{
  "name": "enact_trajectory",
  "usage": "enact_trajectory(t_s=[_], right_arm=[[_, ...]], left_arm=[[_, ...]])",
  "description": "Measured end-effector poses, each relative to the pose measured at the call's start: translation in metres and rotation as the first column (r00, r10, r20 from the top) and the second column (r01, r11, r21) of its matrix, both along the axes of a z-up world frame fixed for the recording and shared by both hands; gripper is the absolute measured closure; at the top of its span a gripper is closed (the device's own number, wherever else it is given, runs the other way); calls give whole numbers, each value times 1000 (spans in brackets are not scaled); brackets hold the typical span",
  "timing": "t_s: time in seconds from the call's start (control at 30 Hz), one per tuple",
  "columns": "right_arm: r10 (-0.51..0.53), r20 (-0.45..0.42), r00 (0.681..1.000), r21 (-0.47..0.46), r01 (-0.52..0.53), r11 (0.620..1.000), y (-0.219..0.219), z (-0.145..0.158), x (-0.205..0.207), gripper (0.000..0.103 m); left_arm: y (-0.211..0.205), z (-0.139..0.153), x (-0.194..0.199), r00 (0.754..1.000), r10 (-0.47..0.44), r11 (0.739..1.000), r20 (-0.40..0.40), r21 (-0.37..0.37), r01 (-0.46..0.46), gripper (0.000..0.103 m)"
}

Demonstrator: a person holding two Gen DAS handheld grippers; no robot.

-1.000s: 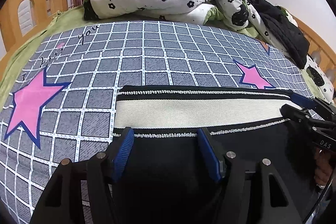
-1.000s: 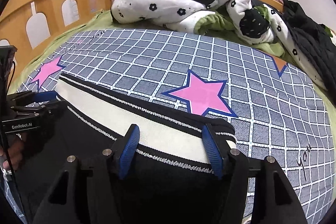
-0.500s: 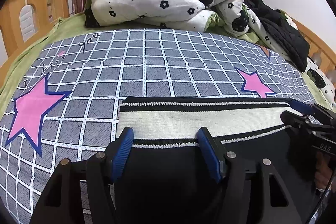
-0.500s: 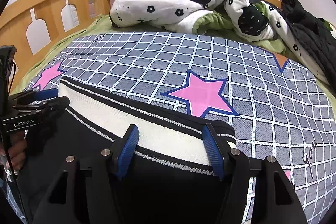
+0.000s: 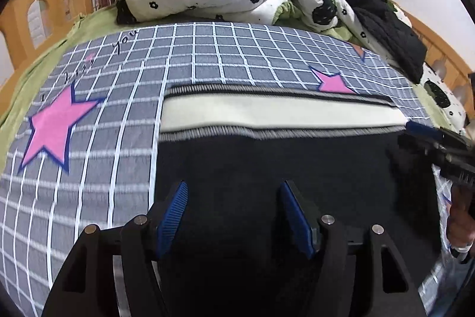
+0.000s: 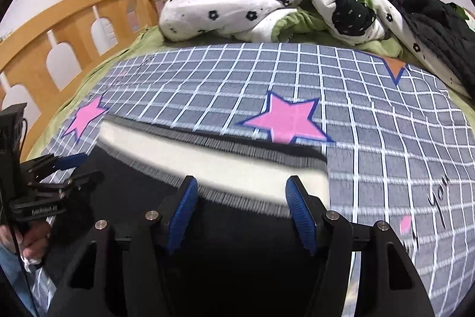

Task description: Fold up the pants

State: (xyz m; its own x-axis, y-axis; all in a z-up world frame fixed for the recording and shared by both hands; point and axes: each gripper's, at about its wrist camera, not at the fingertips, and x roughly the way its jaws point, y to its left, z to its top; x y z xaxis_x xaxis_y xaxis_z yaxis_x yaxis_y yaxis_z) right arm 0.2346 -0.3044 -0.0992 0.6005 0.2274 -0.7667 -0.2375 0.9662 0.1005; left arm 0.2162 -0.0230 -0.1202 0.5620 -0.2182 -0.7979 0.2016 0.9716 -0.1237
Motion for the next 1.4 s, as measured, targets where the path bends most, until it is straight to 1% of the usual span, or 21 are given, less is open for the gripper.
enact_trajectory(t_s=[0.1,0.2,0.27,0.37,0.53,0.57,0.6,0.67,0.73,0.9,0.93,1.0,1.03,1.07,1.1,1.13,1.17,1.23,1.3,1.33,1.4], right_arm=[[34,-4,999,-53,-34,998,7,4,-35,43],[69,-22,997,-82,-71,994,10,1,-64,43],[68,-42,997,-125,-73,989,10,-8,-81,43],[71,-10,997,-189,-72,979,11,-13,-111,43],[34,-51,998,-101,-39,994,-1,-11,-142,43],[22,-42,999,-100,-26,995,-2,-9,-148,43],[22,-39,999,-100,-26,995,-3,-7,-154,43],[18,-37,999,-84,-21,996,-4,-4,-164,43],[12,-26,1000,-62,-14,998,-4,1,-172,43],[8,-3,1000,-36,-8,999,-3,4,-180,43],[8,-3,1000,-38,-8,999,-2,3,-180,43],[0,-14,1000,-54,-1,999,-1,-4,-175,43],[-6,-29,1000,-61,4,998,-2,-9,-173,43],[-15,-42,999,-63,12,998,-3,-13,-170,43],[-26,-54,998,-64,22,998,-4,-17,-168,43],[-33,-59,998,-65,29,997,-5,-20,-168,43],[-37,-59,998,-65,34,997,-7,-21,-168,43],[-47,-58,997,-55,44,998,-9,-21,-169,43],[-47,-62,997,-49,44,998,-8,-22,-170,43],[-46,-63,997,-58,42,997,-6,-23,-170,43],[-35,-63,997,-94,29,995,-2,-25,-170,43]], left_arm=[[-1,3,-27,999,-51,999,-10,1,51,41],[0,3,-69,992,-127,991,3,40,127,41],[5,-1,-94,989,-148,988,3,41,147,40],[19,-4,-131,990,-137,989,43,52,135,39],[36,-4,-168,977,-209,975,51,92,204,39],[36,-6,-173,976,-213,970,55,133,204,39],[36,-9,-177,980,-184,965,79,204,164,39],[32,-14,-177,981,-176,952,87,270,147,40],[26,-19,-175,975,-210,933,79,316,175,39],[-3,-30,-184,945,-298,849,134,489,198,39],[-7,-32,-184,943,-299,842,146,506,189,44],[-9,-29,-178,953,-254,858,166,494,143,57],[-6,-24,-177,955,-234,878,180,461,128,68],[2,-14,-179,954,-213,913,212,392,117,82],[12,-4,-179,952,-192,941,240,322,109,82],[16,0,-178,954,-183,952,239,285,111,83],[20,-2,-175,961,-179,958,210,262,121,83],[18,-23,-170,974,-175,945,143,301,126,83],[17,-29,-171,976,-159,948,146,299,110,83],[18,-26,-172,978,-150,953,143,284,105,82],[29,-18,-172,986,-121,975,114,201,96,77]])
